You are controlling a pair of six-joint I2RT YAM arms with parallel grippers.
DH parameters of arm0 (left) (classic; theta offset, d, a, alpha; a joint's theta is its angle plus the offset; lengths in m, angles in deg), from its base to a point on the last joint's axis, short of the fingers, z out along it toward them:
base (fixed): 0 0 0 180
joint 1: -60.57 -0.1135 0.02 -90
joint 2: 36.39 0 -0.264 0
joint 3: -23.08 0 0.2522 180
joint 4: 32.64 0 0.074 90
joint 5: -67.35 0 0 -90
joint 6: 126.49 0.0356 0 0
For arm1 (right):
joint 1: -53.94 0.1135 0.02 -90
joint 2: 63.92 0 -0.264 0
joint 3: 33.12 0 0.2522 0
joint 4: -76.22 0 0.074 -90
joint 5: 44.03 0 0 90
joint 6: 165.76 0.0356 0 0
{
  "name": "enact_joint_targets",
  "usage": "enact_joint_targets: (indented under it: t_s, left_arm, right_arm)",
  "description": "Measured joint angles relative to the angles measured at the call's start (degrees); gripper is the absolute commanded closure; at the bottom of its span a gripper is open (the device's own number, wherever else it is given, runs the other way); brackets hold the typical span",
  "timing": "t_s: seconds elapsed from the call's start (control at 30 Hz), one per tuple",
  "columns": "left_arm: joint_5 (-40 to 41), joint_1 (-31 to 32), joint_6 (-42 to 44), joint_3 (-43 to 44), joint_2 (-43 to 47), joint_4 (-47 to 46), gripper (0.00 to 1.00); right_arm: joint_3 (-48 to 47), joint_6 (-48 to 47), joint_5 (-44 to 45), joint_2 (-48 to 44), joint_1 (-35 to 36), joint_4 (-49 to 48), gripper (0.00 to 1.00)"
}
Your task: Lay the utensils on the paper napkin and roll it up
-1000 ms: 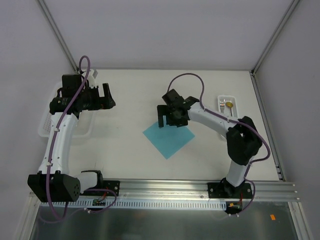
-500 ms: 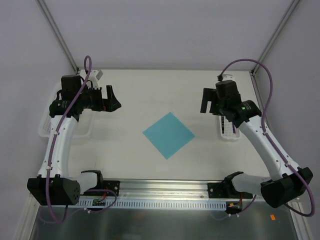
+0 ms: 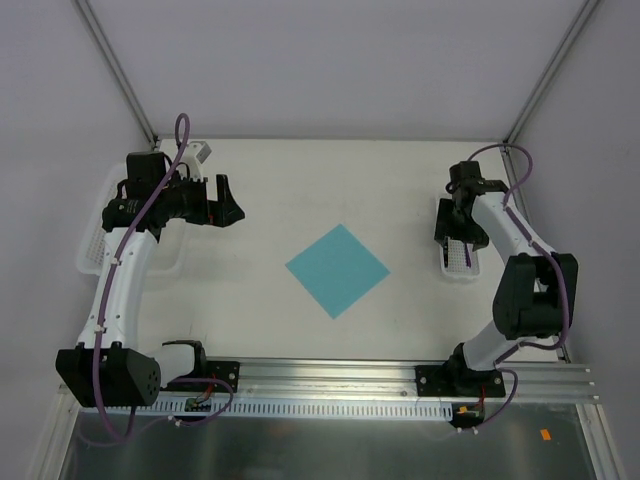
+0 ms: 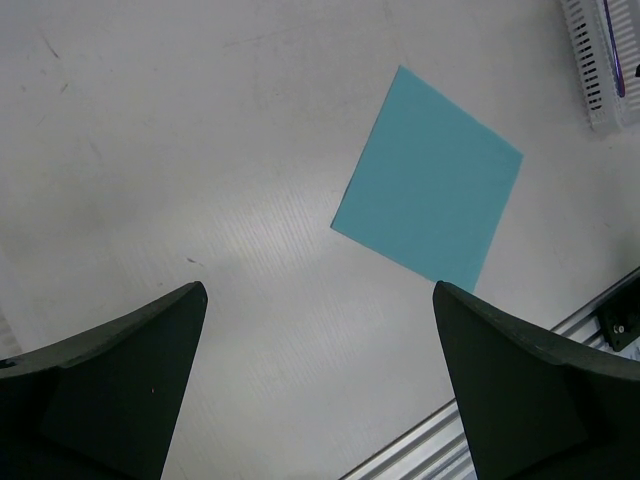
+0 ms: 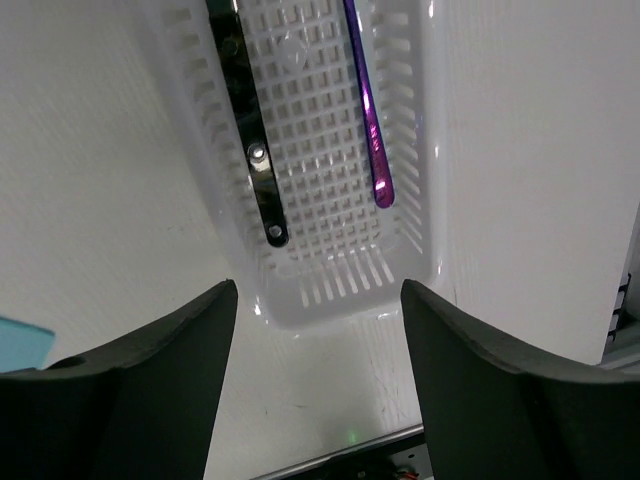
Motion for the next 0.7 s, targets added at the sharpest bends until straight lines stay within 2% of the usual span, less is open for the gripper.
enact_joint_targets:
  t_s: [0.07, 0.1, 0.2, 0.5, 0.7]
  left_arm:
    - [-0.4, 0.0, 0.0, 0.0, -0.1, 0.0, 0.01]
    - [-0.7, 0.0, 0.1, 0.0, -0.1, 0.0, 0.01]
    - [-0.9, 0.0, 0.2, 0.0, -0.1, 0.0, 0.01]
    - [-1.5, 0.0, 0.8, -0.6, -0.7, -0.2, 0.01]
    - [-2.8, 0.0, 1.2, -0.7, -1.6, -0.2, 0.01]
  right_arm:
    - [-1.6, -0.5, 0.0, 3.2, -1.3, -0.2, 0.36]
    - [-2.6, -0.8, 0.0, 4.8, -2.0, -0.4, 0.44]
    - [-4.9, -1.7, -0.2, 8.1, -3.8, -1.7, 0.53]
    - [-8.7, -3.1, -0.6, 16.3, -4.7, -5.2, 0.60]
    - [-11.7, -3.5, -0.2, 19.8, -4.7, -6.0, 0.61]
